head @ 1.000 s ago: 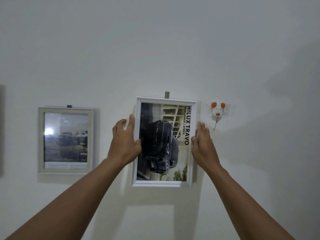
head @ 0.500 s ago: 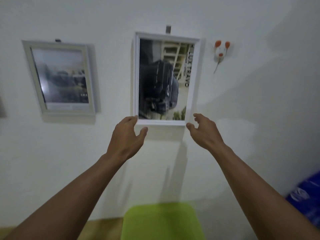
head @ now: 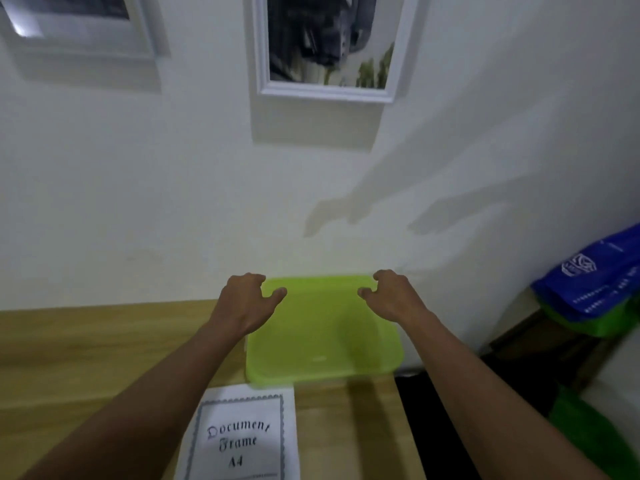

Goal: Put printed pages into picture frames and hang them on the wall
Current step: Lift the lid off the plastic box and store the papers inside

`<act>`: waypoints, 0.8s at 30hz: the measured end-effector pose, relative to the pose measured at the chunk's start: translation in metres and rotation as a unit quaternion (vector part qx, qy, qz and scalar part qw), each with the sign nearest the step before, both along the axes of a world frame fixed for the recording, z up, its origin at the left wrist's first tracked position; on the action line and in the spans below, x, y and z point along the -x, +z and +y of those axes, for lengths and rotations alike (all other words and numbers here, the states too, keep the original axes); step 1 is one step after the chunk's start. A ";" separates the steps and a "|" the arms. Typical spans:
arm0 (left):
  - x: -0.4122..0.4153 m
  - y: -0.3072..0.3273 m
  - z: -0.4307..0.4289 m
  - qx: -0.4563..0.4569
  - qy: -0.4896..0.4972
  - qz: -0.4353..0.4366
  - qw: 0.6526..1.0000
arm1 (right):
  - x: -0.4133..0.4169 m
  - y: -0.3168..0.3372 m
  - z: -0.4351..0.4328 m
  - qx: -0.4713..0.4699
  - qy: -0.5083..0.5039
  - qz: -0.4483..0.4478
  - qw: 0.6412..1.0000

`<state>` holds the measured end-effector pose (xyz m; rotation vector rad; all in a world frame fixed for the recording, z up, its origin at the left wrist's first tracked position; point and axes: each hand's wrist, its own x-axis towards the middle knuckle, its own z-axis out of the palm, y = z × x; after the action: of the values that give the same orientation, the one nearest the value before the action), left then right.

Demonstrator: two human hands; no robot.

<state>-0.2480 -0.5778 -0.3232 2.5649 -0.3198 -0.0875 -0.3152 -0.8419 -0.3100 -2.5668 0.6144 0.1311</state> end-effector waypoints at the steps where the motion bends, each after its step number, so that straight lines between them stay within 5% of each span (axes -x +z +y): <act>1: 0.001 -0.015 0.002 -0.016 0.002 0.011 1.000 | 0.004 -0.015 -0.002 0.002 -0.006 0.014 1.000; 11: 0.003 -0.123 0.012 -0.059 0.082 0.127 0.987 | 0.024 -0.134 -0.036 -0.016 -0.078 0.076 0.994; 24: 0.006 -0.141 0.005 0.047 0.152 0.172 0.972 | 0.019 -0.161 -0.056 -0.130 -0.173 0.046 0.975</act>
<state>-0.2541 -0.5723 -0.4644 2.4166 0.1956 -0.3881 -0.3344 -0.8980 -0.4710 -2.1762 0.9998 0.1962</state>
